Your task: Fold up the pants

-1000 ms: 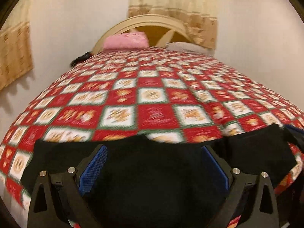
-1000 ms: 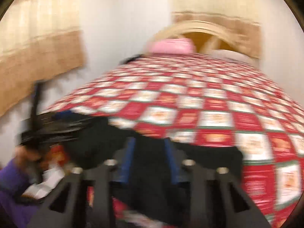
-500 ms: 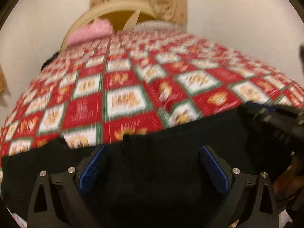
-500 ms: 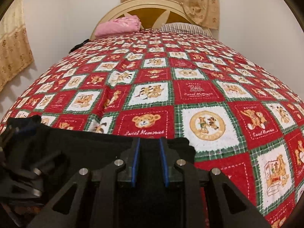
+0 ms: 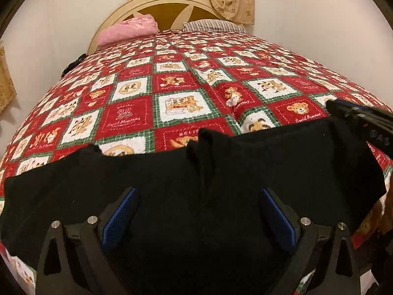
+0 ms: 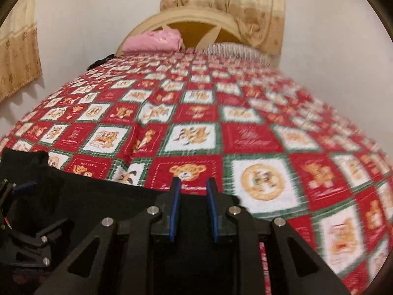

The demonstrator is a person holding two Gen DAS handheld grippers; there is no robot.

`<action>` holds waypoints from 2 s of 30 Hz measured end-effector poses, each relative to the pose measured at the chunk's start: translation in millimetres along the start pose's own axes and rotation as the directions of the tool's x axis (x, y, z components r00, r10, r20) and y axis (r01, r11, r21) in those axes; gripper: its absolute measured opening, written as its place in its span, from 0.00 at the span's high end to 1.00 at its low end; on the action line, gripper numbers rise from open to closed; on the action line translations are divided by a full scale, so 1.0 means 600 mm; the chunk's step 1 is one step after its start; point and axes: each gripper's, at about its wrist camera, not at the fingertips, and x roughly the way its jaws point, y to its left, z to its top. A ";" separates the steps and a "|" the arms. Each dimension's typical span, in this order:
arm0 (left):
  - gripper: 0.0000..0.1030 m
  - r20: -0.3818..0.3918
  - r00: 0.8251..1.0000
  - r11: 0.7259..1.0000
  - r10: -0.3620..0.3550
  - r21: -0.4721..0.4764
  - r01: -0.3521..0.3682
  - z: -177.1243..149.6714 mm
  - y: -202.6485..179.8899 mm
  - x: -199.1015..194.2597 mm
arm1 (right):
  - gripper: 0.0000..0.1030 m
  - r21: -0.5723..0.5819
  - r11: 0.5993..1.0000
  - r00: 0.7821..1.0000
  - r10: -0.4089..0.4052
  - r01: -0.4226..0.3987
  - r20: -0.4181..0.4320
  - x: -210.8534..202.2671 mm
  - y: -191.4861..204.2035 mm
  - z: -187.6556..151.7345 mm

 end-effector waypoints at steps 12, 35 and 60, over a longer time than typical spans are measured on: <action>0.04 -0.019 1.000 1.000 0.016 -0.003 -0.016 -0.004 -0.001 0.003 | 0.66 -0.022 1.000 0.999 -0.007 0.006 -0.048 -0.058 -0.009 -0.078; 0.04 0.018 0.982 0.978 0.187 -0.098 -0.184 -0.008 0.104 -0.057 | 0.61 -0.080 0.981 0.981 0.182 -0.177 0.063 -0.078 0.115 -0.034; 0.04 -0.038 0.927 0.883 0.374 -0.289 -0.368 -0.048 0.298 -0.077 | 0.45 -0.235 0.846 0.874 0.484 -0.479 -0.037 -0.080 0.312 -0.079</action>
